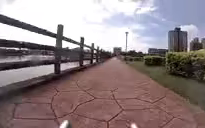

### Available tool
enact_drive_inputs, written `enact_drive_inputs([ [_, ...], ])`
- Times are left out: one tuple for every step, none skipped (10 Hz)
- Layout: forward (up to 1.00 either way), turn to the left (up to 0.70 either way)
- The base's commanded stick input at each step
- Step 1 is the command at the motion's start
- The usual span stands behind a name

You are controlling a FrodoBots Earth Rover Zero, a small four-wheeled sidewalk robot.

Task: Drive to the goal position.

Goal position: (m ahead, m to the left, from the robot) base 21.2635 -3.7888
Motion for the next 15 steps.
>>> enact_drive_inputs([
  [1.0,0.0],
  [1.0,0.0],
  [1.0,0.0],
  [1.0,0.0],
  [1.0,0.0],
  [1.0,0.0],
  [1.0,0.0],
  [1.0,0.0],
  [1.0,0.0],
  [1.0,0.0],
  [1.0,-0.23],
  [1.0,-0.37],
  [1.0,-0.36],
  [1.0,-0.34],
  [1.0,-0.32],
])
